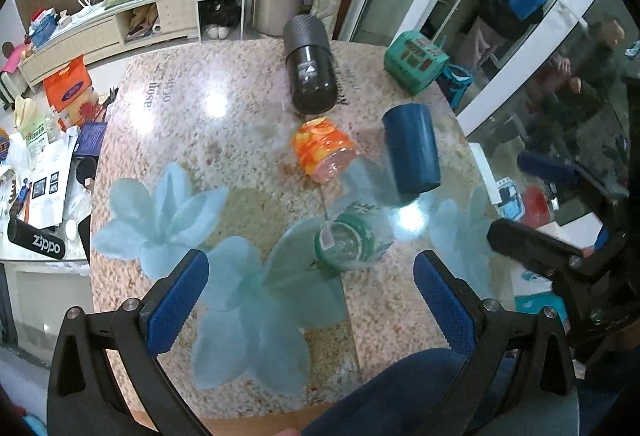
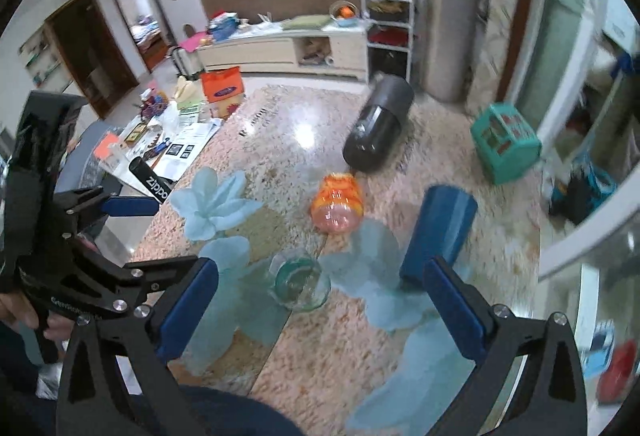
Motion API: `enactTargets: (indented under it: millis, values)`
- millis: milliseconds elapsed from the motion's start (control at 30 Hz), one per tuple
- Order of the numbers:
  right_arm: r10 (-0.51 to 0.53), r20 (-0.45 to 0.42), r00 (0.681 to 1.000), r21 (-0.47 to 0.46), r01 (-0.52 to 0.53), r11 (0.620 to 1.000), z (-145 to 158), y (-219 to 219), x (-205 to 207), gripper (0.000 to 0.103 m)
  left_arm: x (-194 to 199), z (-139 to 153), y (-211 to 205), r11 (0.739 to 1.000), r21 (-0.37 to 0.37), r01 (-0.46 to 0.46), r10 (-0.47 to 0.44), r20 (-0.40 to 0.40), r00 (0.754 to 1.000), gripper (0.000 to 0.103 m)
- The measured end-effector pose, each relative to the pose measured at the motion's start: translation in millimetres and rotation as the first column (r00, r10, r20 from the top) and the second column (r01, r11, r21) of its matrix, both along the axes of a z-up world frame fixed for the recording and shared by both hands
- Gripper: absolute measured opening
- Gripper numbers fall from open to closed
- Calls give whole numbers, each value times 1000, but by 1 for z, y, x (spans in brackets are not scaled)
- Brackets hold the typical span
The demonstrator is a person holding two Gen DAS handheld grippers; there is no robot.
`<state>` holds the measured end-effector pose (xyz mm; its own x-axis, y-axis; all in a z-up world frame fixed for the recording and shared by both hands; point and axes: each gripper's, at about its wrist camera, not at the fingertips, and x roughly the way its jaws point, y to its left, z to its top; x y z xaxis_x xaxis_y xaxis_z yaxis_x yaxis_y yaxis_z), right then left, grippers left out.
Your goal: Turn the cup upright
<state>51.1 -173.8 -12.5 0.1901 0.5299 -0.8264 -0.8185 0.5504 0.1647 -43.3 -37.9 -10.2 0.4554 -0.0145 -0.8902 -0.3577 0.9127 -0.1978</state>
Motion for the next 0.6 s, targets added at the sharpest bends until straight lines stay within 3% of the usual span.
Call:
enactTargets:
  millis: [600]
  values:
    - [-15,-49,999,4,15,1000,2,-10,-4,103,-10,20,-17,997,61,-45,43,25,999,103]
